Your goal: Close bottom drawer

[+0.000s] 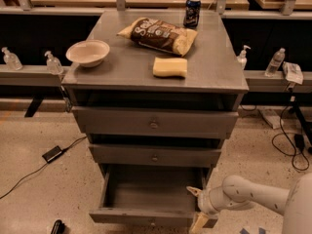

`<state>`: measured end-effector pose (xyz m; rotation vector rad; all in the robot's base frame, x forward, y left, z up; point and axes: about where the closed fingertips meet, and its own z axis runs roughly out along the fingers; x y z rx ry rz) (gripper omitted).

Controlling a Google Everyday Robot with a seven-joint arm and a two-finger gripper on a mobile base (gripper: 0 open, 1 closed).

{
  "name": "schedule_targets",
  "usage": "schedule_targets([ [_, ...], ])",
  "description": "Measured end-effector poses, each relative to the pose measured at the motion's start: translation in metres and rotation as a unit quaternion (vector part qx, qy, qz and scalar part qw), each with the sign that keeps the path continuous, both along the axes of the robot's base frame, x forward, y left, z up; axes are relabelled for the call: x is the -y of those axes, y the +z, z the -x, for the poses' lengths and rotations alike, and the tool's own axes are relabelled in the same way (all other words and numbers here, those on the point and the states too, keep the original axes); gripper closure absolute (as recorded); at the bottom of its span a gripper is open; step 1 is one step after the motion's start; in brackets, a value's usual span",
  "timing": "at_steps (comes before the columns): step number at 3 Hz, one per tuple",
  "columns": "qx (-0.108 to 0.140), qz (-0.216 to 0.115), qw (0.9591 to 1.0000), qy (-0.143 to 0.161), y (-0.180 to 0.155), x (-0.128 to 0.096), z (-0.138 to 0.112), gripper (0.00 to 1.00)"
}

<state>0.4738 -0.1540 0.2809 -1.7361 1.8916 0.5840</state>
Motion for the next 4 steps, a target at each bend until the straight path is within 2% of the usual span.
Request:
schedule_targets([
  [1, 0.000, 0.000, 1.0000, 0.000, 0.000, 0.000, 0.000, 0.00],
  [2, 0.020, -0.013, 0.9997, -0.003, -0.020, -0.008, -0.010, 0.00],
  [3, 0.036, 0.010, 0.9993, -0.006, -0.053, -0.019, -0.017, 0.00],
  [4, 0.057, 0.058, 0.9965, -0.021, -0.096, -0.025, -0.037, 0.00],
])
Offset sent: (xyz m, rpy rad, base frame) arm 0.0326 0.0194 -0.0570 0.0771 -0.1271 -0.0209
